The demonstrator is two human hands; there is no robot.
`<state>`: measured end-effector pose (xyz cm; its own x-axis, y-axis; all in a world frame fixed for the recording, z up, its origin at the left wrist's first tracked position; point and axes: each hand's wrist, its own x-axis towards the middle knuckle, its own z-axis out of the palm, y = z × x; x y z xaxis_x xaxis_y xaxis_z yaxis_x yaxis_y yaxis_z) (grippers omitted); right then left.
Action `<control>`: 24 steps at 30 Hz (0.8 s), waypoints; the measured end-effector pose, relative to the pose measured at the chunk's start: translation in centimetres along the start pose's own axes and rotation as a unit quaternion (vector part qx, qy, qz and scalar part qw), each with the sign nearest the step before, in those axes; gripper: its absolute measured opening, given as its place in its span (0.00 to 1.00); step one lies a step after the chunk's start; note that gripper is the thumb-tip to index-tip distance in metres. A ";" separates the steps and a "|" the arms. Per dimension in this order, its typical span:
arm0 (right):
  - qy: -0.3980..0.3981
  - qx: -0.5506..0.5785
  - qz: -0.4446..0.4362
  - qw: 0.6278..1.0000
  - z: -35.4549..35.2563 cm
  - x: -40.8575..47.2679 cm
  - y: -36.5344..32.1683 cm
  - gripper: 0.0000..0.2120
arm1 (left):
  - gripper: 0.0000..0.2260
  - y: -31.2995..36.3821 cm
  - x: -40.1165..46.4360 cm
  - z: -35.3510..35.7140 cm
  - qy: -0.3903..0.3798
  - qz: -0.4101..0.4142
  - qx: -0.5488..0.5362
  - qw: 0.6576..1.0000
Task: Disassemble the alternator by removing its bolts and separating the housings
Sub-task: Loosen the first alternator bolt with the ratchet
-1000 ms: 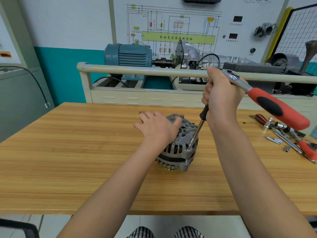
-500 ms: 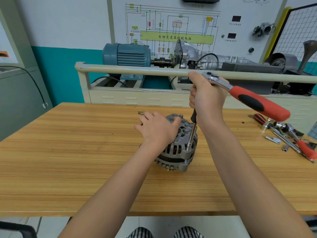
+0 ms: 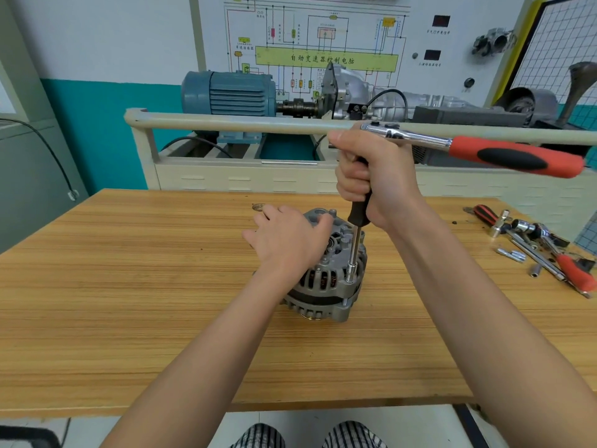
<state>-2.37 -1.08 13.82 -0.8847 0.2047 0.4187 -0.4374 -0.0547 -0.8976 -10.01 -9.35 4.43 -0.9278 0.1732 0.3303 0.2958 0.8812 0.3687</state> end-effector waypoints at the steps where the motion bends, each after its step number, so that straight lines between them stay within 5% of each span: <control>1: -0.016 0.012 -0.001 1.000 -0.2 -0.1 -0.1 0.21 | 0.36 0.0 0.0 0.0 0.001 0.000 -0.001 1.000; 10: -0.090 0.054 0.032 0.994 1.6 1.3 0.7 0.20 | 0.45 -0.3 1.2 -0.9 -0.044 0.040 -0.073 0.996; 20: -0.028 0.193 -0.034 0.980 -1.0 0.7 -2.7 0.22 | 0.31 -1.1 2.7 -0.7 -0.091 0.124 -0.107 0.982; 24: 0.023 0.138 -0.053 0.989 -2.0 -0.2 -4.3 0.20 | 0.25 -1.2 2.9 -0.9 -0.113 0.161 -0.151 0.969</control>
<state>-0.01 1.07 17.39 -0.8261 0.2670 0.4962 -0.5602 -0.2942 -0.7744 -12.86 -10.36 5.74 -0.7926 0.5393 0.2847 0.5994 0.6032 0.5261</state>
